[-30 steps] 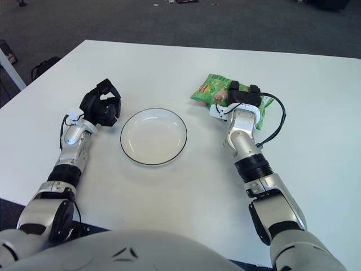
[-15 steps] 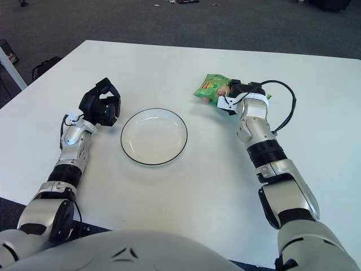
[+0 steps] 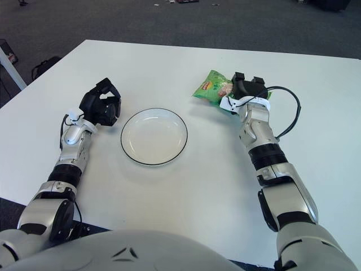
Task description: Put the snack into the plate.
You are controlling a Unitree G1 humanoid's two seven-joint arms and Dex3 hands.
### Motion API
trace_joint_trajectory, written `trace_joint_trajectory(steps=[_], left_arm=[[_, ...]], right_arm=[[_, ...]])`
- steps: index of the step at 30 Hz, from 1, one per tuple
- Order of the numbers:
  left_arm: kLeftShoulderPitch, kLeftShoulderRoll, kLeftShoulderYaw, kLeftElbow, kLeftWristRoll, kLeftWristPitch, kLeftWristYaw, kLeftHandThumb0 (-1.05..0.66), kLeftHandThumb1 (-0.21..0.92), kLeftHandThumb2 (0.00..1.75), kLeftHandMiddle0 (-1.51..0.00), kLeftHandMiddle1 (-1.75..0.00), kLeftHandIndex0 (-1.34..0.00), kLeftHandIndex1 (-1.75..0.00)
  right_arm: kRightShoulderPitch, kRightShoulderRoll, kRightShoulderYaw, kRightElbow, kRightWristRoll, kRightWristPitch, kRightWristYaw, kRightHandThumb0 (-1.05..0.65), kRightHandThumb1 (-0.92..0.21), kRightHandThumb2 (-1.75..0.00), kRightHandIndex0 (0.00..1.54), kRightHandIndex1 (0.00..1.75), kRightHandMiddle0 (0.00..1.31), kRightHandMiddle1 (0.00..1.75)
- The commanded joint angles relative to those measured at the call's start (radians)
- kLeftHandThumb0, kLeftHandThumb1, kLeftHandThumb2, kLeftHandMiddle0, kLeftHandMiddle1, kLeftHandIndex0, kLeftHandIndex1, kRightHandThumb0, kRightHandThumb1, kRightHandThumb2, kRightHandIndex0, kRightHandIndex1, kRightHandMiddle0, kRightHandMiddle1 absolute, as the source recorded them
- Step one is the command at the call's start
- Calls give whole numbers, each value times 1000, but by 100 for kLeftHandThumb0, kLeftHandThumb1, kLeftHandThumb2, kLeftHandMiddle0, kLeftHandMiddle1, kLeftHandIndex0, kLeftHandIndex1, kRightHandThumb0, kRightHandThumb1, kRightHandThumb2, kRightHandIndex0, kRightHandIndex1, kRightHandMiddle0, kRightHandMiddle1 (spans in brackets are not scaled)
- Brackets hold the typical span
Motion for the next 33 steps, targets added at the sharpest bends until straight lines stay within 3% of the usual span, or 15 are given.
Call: trace_joint_trajectory(steps=[1,7,10,13,21,33], left_arm=[[128,-39,-17,90,27,-1,8,-46,38,124,-116,-175,-56,-175],[125,-38,-18,94,30,-1,9,-46,38,124,-116,-175,-56,-175],[123,-37,-19,96,31,2,9,-46,39,123,-116,-175,-56,-175],[121,-37,-19,98,30,5,7,-45,39,123,-117,-175,-55,-175],[120,-37,-21,87,27,27,5,-45,41,120,-117,-175,-53,-175],[123,-32,-30,66,51,70,37,-45,42,119,-117,-175,-53,-175]], right_arm=[[56,26,0,33,49,-12,-14,0,-36,-127,46,173,47,175],[69,28,-19,17,93,-52,-79,0,-12,-155,64,174,64,175],[75,26,-31,4,113,-88,-120,0,-1,-155,89,138,73,175],[75,28,-40,-6,131,-111,-150,0,3,-159,96,138,72,175],[58,75,-49,-208,142,-41,-128,0,7,-168,96,152,70,175],[100,120,-68,-420,195,-75,-84,0,4,-167,92,159,67,175]])
